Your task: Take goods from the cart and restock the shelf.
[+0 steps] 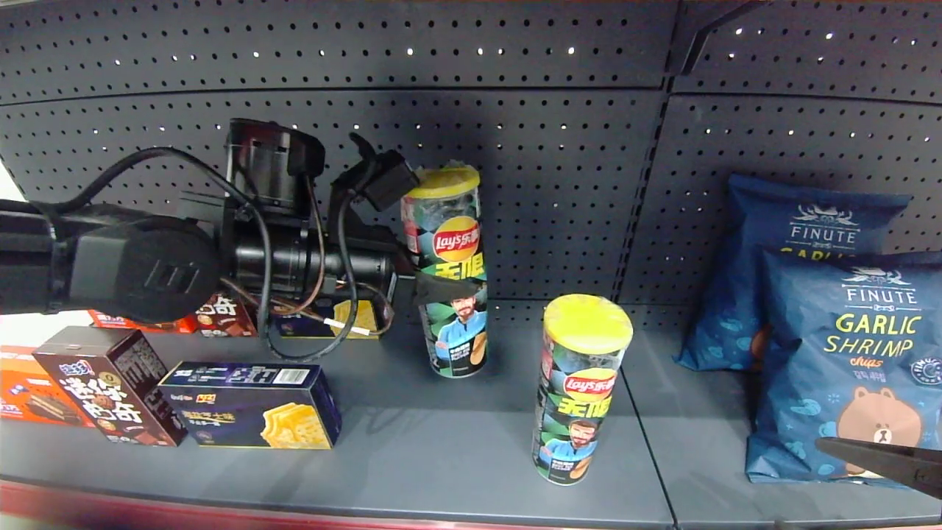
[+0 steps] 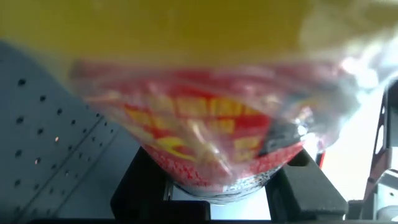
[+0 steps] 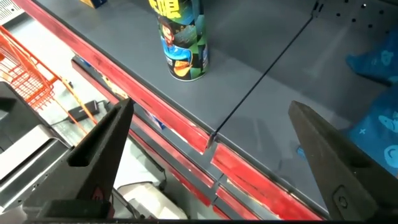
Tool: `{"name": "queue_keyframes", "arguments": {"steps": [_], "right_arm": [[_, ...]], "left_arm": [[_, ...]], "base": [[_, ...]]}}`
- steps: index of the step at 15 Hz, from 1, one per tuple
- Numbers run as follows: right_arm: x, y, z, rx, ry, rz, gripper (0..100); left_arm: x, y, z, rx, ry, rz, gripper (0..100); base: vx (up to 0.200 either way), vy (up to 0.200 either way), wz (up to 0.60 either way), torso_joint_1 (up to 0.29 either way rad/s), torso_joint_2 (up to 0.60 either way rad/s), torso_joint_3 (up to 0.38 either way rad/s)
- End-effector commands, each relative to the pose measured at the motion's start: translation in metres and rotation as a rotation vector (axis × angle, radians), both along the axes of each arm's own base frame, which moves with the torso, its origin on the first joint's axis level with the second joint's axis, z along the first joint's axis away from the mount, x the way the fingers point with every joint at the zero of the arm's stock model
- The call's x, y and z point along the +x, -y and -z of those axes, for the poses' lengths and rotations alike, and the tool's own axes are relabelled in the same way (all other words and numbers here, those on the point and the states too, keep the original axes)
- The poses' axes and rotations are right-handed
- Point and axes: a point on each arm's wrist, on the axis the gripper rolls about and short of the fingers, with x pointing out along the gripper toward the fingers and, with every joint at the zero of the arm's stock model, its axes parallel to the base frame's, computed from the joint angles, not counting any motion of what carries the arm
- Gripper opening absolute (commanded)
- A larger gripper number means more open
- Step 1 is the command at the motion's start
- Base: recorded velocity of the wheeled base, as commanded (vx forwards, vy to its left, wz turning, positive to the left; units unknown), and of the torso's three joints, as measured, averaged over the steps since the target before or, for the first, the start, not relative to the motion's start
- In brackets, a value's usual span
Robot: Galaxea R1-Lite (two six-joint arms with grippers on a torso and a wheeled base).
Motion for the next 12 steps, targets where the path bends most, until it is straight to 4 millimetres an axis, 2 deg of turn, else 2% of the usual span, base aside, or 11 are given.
{"name": "queue_keyframes", "arguments": {"steps": [1, 4, 6, 9, 12], "right_arm": [[-0.001, 0.000, 0.000, 0.001, 0.002, -0.001, 100], [0.000, 0.000, 0.001, -0.002, -0.002, -0.004, 100], [-0.001, 0.000, 0.000, 0.001, 0.002, -0.002, 100], [-0.001, 0.001, -0.001, 0.004, 0.007, 0.004, 100], [0.000, 0.000, 0.000, -0.001, 0.000, 0.004, 100]], "left_arm": [[0.013, 0.011, 0.009, 0.007, -0.018, 0.017, 0], [0.022, 0.028, 0.013, 0.031, -0.064, 0.051, 0], [0.041, 0.039, 0.015, 0.043, -0.013, 0.073, 0], [0.054, 0.054, 0.017, 0.058, -0.010, 0.105, 0], [0.059, 0.062, 0.024, 0.073, -0.011, 0.121, 0]], "base": [[0.000, 0.000, 0.00, 0.000, 0.00, 0.000], [0.000, 0.000, 0.00, 0.000, 0.00, 0.000], [0.000, 0.000, 0.00, 0.000, 0.00, 0.000], [0.000, 0.000, 0.00, 0.000, 0.00, 0.000], [0.000, 0.000, 0.00, 0.000, 0.00, 0.000]]}}
